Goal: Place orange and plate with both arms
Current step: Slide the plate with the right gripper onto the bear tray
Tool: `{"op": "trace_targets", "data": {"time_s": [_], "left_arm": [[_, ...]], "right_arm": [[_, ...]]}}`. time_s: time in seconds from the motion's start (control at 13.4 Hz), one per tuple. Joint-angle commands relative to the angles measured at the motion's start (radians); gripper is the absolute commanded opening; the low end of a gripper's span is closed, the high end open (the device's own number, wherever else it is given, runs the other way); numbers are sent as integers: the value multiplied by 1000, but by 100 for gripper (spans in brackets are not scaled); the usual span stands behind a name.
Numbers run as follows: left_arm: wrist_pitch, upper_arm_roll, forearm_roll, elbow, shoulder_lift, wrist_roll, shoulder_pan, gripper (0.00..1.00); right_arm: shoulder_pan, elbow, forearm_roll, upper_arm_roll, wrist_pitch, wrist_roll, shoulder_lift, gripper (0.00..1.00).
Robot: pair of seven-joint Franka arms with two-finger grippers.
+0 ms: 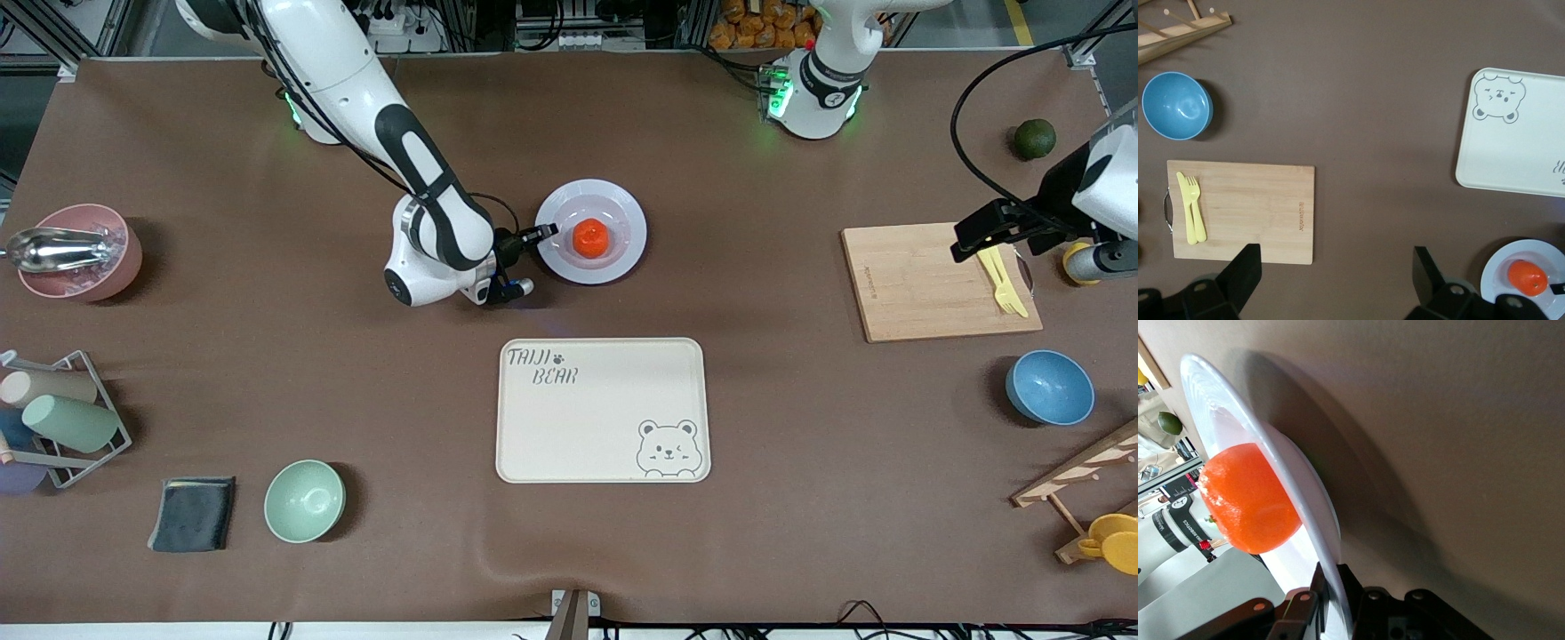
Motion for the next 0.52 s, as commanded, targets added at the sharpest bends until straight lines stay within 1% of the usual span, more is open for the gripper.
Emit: {"op": "trace_targets", "data": {"time_s": [0.0, 0.07, 0.3, 0.45], "left_arm": [[6, 16, -6, -105, -88, 8, -21, 100], [8, 17, -6, -112, -91, 8, -19, 100], [2, 5, 5, -101, -86, -1, -8, 100], [0, 5, 5, -101, -85, -1, -11, 100]], "right_arm": [[-3, -11, 22, -10, 8, -14, -52, 0], [-23, 6, 22, -27, 4, -14, -57, 0], [-106, 55, 22, -34, -1, -12, -77, 0], [-138, 145, 25, -34, 11, 3, -42, 0]]}}
